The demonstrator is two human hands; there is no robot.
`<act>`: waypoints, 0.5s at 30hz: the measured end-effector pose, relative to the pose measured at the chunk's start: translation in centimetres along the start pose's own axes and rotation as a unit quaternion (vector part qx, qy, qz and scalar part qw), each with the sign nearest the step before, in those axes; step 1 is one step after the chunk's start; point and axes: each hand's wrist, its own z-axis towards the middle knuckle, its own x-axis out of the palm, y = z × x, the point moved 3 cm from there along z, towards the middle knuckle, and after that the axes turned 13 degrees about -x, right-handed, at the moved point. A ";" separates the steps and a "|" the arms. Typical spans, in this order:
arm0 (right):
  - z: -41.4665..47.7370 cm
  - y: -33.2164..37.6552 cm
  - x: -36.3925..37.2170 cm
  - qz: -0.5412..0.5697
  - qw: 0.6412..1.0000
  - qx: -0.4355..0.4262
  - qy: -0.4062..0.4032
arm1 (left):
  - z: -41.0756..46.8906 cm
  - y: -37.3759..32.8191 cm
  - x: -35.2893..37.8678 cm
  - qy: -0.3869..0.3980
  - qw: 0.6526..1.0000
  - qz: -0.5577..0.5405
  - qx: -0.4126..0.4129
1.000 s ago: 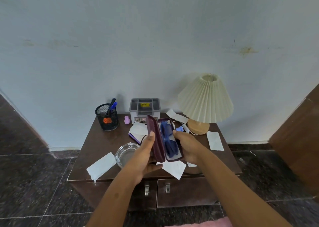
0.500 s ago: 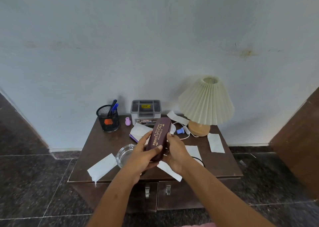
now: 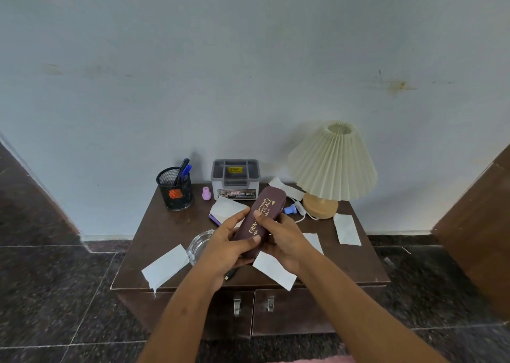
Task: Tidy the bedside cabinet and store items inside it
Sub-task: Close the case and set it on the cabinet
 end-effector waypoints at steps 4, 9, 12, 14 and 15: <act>0.0 0.0 0.0 -0.001 1.000 -0.003 0.005 | -0.1 0.0 0.0 0.001 1.000 -0.008 0.002; 0.1 0.1 0.0 -0.001 1.000 -0.023 0.008 | 0.0 -0.1 0.1 -0.010 0.999 -0.031 0.009; 0.2 0.1 -0.1 -0.004 0.999 -0.018 0.030 | 0.1 -0.1 0.1 -0.027 0.998 -0.049 0.015; 0.1 -0.1 0.0 -0.024 0.998 -0.001 0.053 | 0.2 -0.1 -0.1 -0.046 0.997 -0.052 0.018; 0.1 -0.2 0.1 -0.037 0.997 0.007 0.061 | 0.1 -0.1 -0.2 -0.050 0.997 -0.050 0.016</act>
